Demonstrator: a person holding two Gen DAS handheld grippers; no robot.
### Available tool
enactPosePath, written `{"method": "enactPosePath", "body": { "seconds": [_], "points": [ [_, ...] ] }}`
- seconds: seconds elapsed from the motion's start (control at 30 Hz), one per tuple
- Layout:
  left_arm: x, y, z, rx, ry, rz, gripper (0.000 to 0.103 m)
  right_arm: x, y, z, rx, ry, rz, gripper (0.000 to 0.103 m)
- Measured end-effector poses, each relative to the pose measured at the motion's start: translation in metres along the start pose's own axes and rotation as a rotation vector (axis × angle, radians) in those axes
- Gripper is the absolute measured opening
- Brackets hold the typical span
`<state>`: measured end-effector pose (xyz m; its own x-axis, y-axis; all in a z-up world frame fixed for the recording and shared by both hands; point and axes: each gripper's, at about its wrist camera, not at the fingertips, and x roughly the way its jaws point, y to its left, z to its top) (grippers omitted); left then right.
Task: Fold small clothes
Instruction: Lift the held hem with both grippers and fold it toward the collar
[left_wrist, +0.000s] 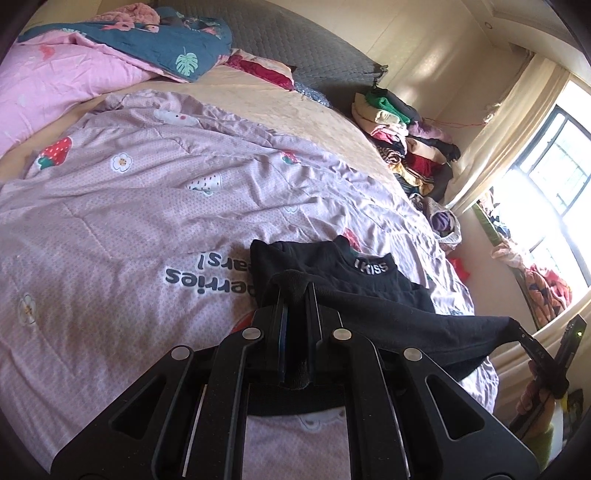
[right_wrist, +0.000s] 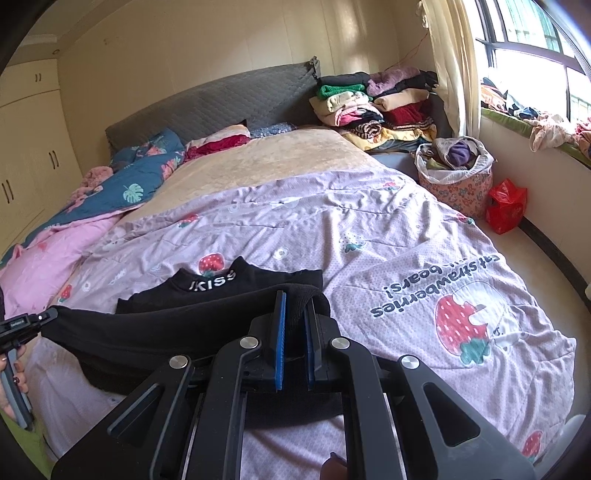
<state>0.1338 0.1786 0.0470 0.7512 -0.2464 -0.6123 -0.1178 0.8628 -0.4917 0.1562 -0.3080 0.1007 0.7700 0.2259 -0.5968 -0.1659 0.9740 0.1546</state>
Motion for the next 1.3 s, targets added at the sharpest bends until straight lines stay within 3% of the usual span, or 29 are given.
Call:
{"method": "enactPosePath", "body": {
  "seconds": [1.13, 1.23, 1.3],
  "points": [
    [0.092, 0.007, 0.01, 0.055, 0.043, 0.212, 0.008, 0.136, -0.024, 0.009, 0.029, 0.138, -0.128, 0.008],
    [0.09, 0.009, 0.01, 0.054, 0.037, 0.214, 0.011, 0.138, -0.022, 0.007, 0.019, 0.133, -0.129, 0.015],
    [0.087, 0.007, 0.01, 0.068, 0.026, 0.228, 0.015, 0.137, -0.02, 0.006, -0.003, 0.121, -0.147, 0.028]
  ]
}}
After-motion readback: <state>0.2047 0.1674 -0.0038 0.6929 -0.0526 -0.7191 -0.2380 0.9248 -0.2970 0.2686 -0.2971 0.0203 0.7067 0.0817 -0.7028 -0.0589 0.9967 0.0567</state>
